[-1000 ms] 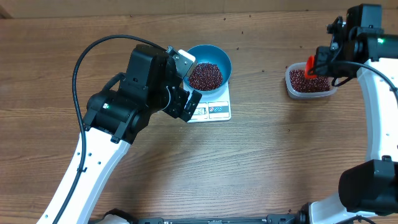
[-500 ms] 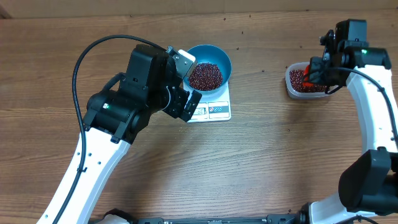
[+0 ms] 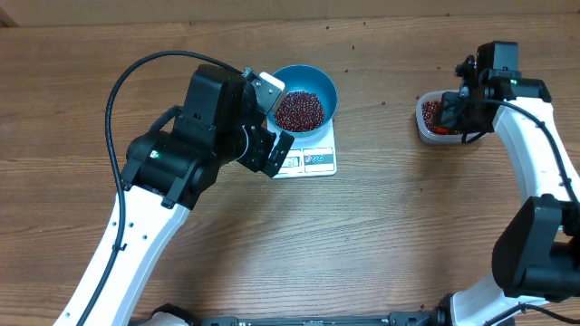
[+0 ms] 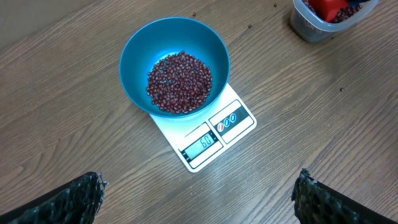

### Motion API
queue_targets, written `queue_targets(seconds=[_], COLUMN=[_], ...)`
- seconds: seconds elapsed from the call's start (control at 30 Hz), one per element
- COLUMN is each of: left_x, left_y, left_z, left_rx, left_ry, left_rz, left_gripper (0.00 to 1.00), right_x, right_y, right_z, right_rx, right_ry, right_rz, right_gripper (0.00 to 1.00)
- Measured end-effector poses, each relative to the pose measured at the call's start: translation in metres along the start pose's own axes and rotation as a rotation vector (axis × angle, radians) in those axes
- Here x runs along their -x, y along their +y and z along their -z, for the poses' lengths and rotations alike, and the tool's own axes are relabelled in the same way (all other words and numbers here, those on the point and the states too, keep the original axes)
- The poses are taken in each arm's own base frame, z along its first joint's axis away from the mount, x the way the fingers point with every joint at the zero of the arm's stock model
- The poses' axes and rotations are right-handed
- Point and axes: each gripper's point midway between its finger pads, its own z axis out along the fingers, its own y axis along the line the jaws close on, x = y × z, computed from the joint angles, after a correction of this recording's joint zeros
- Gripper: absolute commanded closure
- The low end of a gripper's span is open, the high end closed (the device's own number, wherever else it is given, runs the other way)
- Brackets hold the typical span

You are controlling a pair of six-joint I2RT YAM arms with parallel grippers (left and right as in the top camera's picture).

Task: Scoop item into bowl and weigh 150g on scale
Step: 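Move the empty scoop with the right gripper back to the bean tub, then dip the red scoop into the beans with the right gripper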

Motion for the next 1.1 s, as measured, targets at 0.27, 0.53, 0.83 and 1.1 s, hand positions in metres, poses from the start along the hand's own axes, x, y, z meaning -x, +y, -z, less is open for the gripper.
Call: queue_targets(seconds=[0.27,0.53,0.83,1.1], left_x=[0.0,0.0,0.0,0.0], left_y=[0.0,0.0,0.0,0.0], left_z=[0.0,0.0,0.0,0.0], left_rx=[0.0,0.0,0.0,0.0], left_ry=[0.0,0.0,0.0,0.0], left_rz=[0.0,0.0,0.0,0.0], left_gripper=[0.0,0.0,0.01,0.0], right_x=[-0.001,0.001,0.005,0.009], right_y=[0.011,-0.004,-0.032,-0.046], right_z=[-0.001,0.002,0.015,0.027], right_rx=[0.078,0.184,0.348,0.456], right_ry=[0.006,-0.001,-0.034,-0.072], right_rz=[-0.007,-0.096,-0.238,-0.313], right_gripper=[0.96,0.96,0.96,0.96])
